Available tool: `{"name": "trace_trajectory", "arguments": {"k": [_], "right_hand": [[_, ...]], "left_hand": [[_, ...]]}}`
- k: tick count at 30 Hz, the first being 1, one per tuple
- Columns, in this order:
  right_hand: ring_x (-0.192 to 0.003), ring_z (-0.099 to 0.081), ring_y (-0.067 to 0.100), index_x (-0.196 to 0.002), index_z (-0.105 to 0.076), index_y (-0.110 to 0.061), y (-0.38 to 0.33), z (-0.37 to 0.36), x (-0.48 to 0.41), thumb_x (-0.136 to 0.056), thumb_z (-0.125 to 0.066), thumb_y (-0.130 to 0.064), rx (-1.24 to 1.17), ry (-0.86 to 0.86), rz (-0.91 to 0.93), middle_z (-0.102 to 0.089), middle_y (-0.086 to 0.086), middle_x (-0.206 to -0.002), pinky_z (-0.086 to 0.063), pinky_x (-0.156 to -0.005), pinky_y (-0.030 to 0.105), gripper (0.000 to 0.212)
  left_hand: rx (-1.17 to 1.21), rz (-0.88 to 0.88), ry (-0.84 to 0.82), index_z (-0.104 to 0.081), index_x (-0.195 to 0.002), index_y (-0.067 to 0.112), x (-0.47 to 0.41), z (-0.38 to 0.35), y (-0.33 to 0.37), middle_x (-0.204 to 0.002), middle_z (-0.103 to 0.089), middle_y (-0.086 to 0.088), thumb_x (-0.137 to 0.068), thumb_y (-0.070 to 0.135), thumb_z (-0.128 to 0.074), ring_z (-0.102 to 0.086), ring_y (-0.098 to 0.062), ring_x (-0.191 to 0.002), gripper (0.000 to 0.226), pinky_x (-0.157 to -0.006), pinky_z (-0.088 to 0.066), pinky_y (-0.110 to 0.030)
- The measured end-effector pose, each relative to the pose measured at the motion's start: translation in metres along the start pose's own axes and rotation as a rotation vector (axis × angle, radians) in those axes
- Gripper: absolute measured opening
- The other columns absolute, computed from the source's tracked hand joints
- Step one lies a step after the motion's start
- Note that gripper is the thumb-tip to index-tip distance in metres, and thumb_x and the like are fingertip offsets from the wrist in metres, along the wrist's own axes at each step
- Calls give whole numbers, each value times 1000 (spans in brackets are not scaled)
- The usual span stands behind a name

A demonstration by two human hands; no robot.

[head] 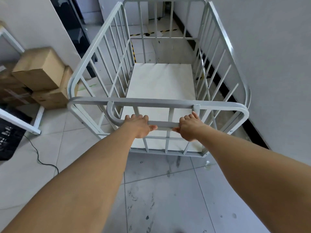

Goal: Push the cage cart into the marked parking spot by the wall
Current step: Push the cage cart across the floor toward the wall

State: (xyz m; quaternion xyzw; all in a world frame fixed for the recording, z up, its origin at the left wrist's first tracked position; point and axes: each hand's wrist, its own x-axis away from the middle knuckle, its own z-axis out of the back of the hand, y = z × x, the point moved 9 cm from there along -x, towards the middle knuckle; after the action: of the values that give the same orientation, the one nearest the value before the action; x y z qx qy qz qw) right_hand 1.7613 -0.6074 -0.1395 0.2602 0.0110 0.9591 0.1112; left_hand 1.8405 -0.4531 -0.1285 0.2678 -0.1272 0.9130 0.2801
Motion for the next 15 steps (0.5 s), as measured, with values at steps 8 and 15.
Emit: {"name": "trace_trajectory", "arguments": {"k": [8, 15], "right_hand": [[-143, -27, 33, -139, -39, -3, 41, 39, -73, -99, -23, -53, -14, 16, -4, -43, 18, -143, -1, -123, 45, 66], [-144, -23, 34, -141, -36, -3, 81, 78, -143, -99, -22, -53, -3, 19, 1, -39, 19, -146, 0, -123, 45, 66]], "left_hand": [[10, 7, 1, -31, -143, 11, -72, 52, 4, -148, -35, -12, -97, 58, -20, -27, -33, -139, 66, -111, -21, -50], [29, 22, 8, -30, -144, 11, -145, 102, 10, -148, -34, -12, -97, 57, -20, -26, -34, -138, 66, -111, -20, -49]]}}
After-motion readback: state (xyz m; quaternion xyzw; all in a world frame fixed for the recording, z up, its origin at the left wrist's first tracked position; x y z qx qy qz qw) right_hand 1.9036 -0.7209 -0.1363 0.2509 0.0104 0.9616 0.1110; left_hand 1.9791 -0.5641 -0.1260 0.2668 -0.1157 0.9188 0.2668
